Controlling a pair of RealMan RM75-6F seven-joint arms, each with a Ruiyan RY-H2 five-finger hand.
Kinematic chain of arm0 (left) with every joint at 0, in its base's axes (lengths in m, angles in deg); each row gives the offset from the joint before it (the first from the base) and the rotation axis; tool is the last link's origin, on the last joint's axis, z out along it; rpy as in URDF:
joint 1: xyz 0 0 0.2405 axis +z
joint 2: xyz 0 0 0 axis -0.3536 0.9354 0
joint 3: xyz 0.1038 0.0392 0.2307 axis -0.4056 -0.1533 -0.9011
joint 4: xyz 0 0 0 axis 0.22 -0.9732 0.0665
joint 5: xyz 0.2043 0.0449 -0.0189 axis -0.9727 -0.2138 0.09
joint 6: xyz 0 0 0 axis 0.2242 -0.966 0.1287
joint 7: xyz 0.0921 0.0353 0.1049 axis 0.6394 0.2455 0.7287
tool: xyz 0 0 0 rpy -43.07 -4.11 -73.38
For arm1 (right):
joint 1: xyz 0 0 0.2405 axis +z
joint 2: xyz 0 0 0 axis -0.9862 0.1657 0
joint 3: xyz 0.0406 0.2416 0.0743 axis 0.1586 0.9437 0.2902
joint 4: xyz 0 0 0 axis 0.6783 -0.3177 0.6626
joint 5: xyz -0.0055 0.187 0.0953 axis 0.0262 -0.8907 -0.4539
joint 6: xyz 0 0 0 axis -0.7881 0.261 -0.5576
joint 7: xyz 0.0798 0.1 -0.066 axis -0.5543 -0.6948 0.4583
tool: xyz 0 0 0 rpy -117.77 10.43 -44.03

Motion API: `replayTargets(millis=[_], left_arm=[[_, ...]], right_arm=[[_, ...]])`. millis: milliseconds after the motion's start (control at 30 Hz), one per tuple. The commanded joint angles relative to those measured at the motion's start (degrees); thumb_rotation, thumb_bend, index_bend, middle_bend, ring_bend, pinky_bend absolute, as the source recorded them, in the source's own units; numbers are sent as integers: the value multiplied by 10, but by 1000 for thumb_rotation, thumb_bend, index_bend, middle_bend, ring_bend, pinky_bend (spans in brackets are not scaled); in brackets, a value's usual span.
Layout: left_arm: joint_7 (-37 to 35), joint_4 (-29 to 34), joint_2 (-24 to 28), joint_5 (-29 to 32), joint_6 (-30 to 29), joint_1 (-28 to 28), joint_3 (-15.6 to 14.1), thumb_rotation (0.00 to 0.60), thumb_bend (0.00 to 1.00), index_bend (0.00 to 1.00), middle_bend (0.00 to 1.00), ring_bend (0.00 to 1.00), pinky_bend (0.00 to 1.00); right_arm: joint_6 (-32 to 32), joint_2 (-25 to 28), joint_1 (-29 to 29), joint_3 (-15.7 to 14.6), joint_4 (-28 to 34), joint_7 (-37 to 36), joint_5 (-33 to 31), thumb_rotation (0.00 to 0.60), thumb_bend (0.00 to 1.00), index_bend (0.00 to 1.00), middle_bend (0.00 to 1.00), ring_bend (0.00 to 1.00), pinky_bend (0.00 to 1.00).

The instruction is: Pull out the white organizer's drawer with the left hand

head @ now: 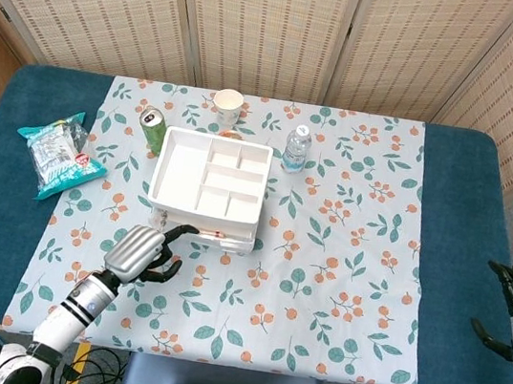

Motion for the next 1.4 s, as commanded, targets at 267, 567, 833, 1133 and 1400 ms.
replayTargets(millis=[267, 567, 833, 1133, 1400], left_arm=[[-4, 8, 4, -15, -10, 8, -14, 600, 476, 263, 957, 996, 1000], [0, 22, 10, -29, -18, 15, -27, 600, 476, 286, 957, 995, 1000], [9, 42, 19, -51, -29, 27, -47, 600, 476, 296, 957, 994, 1000], [12, 54, 28, -65, -35, 37, -60, 600, 476, 320, 957, 994, 1000], [13, 64, 34, -83, -44, 47, -70, 600, 475, 330, 957, 993, 1000]], right_arm=[[-1, -3, 0, -1, -2, 0, 0, 600, 253, 114, 176, 162, 175], [-1, 0, 1, -1, 2, -4, 2, 600, 253, 115, 176, 162, 175], [0, 1, 0, -1, 1, 0, 2, 600, 253, 114, 176, 162, 175], [-1, 1, 1, -1, 1, -1, 3, 600, 253, 115, 176, 162, 175], [0, 1, 0, -1, 2, 0, 4, 600, 253, 115, 176, 162, 175]])
